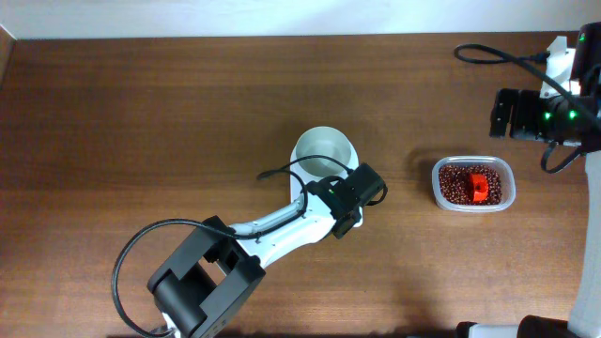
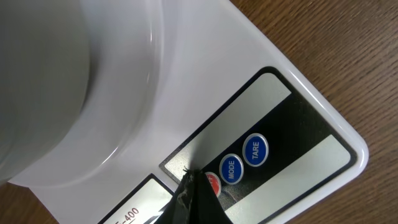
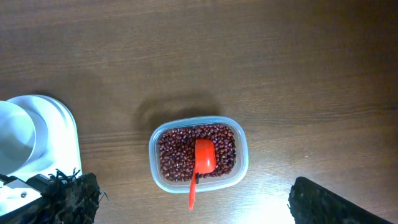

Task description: Scoop item into bowl and weigh 50g on scale

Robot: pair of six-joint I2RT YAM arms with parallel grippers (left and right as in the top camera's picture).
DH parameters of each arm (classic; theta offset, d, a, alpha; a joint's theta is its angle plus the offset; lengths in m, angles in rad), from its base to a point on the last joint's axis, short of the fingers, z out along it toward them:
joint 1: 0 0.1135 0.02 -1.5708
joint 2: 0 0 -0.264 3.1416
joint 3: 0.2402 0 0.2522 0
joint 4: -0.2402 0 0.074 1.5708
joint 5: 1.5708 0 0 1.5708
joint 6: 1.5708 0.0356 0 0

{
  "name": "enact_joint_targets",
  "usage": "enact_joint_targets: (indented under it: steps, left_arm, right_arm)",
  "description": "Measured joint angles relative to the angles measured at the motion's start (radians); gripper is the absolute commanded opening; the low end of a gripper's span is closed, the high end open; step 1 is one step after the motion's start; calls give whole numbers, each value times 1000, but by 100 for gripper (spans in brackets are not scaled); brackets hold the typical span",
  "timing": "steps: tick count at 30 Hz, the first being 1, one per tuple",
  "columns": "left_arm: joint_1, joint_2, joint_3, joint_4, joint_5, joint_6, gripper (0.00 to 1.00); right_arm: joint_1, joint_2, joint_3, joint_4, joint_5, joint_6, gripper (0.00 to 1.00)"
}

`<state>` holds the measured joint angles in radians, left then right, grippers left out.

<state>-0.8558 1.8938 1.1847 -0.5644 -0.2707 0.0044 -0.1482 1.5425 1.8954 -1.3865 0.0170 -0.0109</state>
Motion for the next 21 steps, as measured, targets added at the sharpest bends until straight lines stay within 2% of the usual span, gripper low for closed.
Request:
enact_joint_targets:
  steps: [21]
  left_arm:
    - [-9, 0, 0, 0, -8, 30, 0]
  right_arm:
    - [0, 0, 0, 0, 0, -1, 99]
